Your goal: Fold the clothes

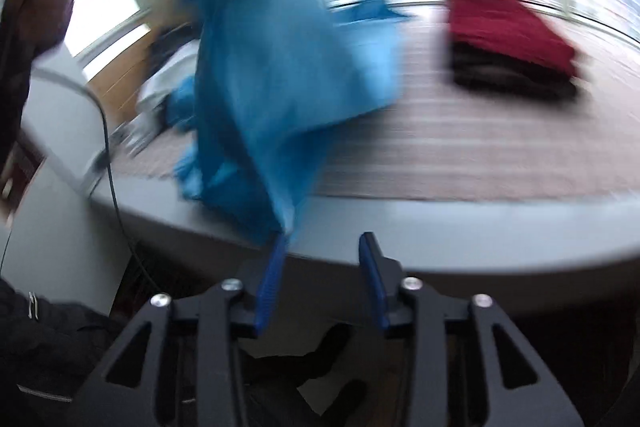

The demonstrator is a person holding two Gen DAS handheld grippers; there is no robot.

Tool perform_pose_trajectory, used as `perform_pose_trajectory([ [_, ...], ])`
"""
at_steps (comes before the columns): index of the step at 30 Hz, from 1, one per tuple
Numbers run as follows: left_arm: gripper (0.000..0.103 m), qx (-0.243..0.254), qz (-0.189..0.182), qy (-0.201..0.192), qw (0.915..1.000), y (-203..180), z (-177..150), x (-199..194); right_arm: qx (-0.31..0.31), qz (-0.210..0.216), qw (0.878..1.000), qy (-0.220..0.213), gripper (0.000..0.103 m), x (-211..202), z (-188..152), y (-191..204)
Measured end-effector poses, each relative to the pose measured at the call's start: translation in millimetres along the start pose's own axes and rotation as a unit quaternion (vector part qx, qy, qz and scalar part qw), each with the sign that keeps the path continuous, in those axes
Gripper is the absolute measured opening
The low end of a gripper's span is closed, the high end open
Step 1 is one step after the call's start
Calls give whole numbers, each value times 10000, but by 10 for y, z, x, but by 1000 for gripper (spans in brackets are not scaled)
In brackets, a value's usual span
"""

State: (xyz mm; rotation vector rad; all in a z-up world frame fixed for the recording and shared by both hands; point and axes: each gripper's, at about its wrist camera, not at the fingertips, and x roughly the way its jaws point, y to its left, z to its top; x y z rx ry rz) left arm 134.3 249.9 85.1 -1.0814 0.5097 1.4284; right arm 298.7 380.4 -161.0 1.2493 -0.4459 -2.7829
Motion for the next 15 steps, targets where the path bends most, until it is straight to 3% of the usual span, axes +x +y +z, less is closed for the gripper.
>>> perform_pose_trajectory([
  [3, 10, 283, -87, 253, 9992, -128, -43, 201, 134, -316, 9992, -187, 40, -247, 94, -207],
  [5, 11, 224, -23, 193, 9996, -54, -161, 134, 74, -315, 9988, -369, 44, -334, 180, -234],
  [9, 14, -253, 606, 17, 9978, 343, -650, -110, -350, -324, 9983, -323, 49, -208, 317, -157],
  [12, 17, -1086, 1075, 12, 9882, 762, -1307, -219, -397, 32, 9990, -221, 49, -152, 370, -45],
  [15, 17, -2087, 1205, 178, 9704, 1141, -1992, -166, -886, 399, 9952, -129, 54, -120, 288, 218],
])
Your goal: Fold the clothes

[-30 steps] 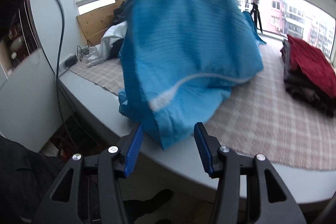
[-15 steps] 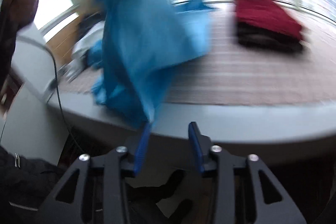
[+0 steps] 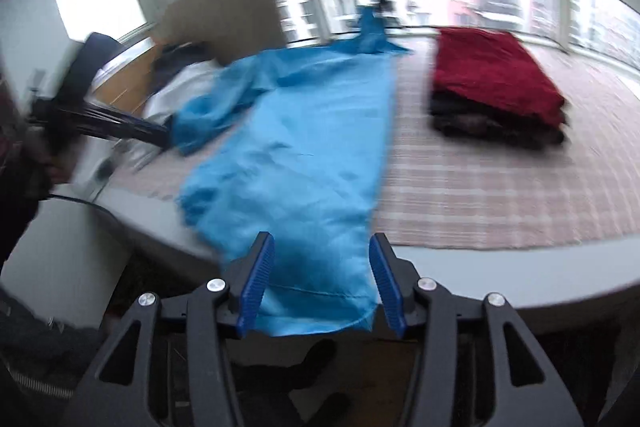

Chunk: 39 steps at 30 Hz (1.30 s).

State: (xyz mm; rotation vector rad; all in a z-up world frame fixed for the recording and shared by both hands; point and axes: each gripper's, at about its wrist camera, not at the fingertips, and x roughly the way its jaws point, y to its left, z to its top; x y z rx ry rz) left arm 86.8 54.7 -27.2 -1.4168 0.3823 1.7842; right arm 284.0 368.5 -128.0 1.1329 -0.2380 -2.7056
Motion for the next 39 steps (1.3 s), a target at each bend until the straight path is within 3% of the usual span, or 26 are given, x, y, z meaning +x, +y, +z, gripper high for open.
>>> perform_pose_trajectory([
  [1, 17, -189, 38, 82, 9998, 85, -81, 94, -173, 57, 9998, 80, 59, 59, -39, 87],
  [4, 17, -740, 120, 311, 9967, 328, -308, 374, -528, 190, 9974, 446, 59, 324, -180, 288],
  [6, 21, -962, -125, 316, 9948, 374, -318, 522, -613, 184, 9955, 706, 59, 508, -289, 342],
  [11, 25, -1090, -308, 311, 9931, 305, -197, 769, -784, -39, 9927, 920, 59, 618, -610, 403],
  [21, 28, -894, -193, 364, 9951, 185, -91, 749, 103, 261, 9909, 1319, 59, 881, -915, 180],
  [27, 28, -805, -98, 427, 9958, 154, -88, 872, 1060, 901, 9822, 1265, 58, 1142, -941, 14],
  [28, 27, -808, -95, 431, 9958, 156, -88, 884, 1117, 995, 9810, 1237, 56, 1156, -935, 21],
  [31, 26, -863, -180, 434, 9952, 182, -92, 905, 1147, 1093, 9806, 1151, 32, 1158, -893, 49],
  [34, 26, -853, -208, 443, 9952, 198, -104, 910, 1228, 1088, 9811, 1024, 20, 1126, -833, 24],
  [36, 26, -864, -245, 457, 9949, 225, -134, 911, 1248, 1103, 9816, 935, 5, 1085, -788, 16],
  [37, 25, -864, -267, 468, 9948, 240, -146, 914, 1266, 1153, 9815, 856, 4, 1041, -746, 16],
  [38, 20, -853, -293, 461, 9949, 250, -158, 913, 1325, 1263, 9804, 725, 3, 979, -680, 5],
  [39, 2, -797, -326, 393, 9955, 244, -167, 900, 1385, 1372, 9790, 594, 3, 917, -615, -6],
])
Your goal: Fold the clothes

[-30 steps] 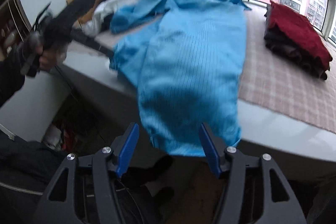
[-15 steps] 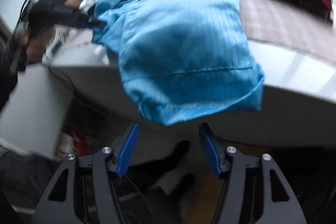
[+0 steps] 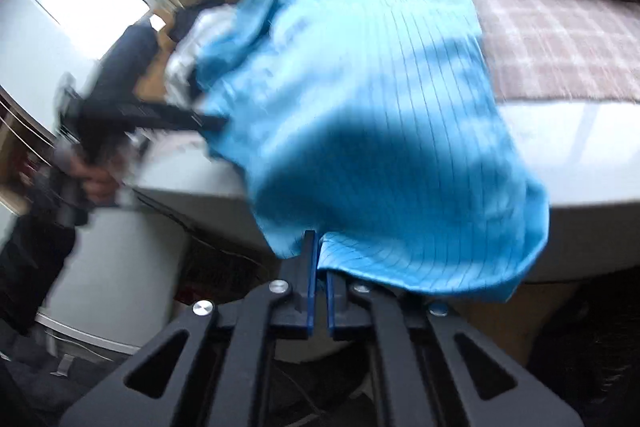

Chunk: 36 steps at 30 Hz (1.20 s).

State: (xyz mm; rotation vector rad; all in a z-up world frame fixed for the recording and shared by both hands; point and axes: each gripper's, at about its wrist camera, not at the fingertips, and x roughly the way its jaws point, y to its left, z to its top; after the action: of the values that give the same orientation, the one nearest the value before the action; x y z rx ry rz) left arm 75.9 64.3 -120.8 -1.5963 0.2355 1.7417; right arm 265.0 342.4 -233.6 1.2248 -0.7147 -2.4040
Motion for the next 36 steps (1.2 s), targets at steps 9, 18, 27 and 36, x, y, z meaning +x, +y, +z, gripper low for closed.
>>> perform_pose_trajectory([
  [9, 1, 253, -117, -519, 9983, 32, -126, -541, -419, 560, 9791, -1912, 2, -1337, 1209, 440],
  [18, 2, 180, -481, -625, 9967, 147, -761, -916, -1290, -209, 9498, -2844, 1, -2140, 2091, 922],
  [27, 8, 133, 164, 258, 9994, 223, -978, -202, -419, -33, 9804, -1925, 1, -1350, 1596, 579],
  [36, 9, 276, 893, 102, 9956, 322, -1016, -768, -429, 356, 9863, -1551, 1, -1149, 1411, 866],
])
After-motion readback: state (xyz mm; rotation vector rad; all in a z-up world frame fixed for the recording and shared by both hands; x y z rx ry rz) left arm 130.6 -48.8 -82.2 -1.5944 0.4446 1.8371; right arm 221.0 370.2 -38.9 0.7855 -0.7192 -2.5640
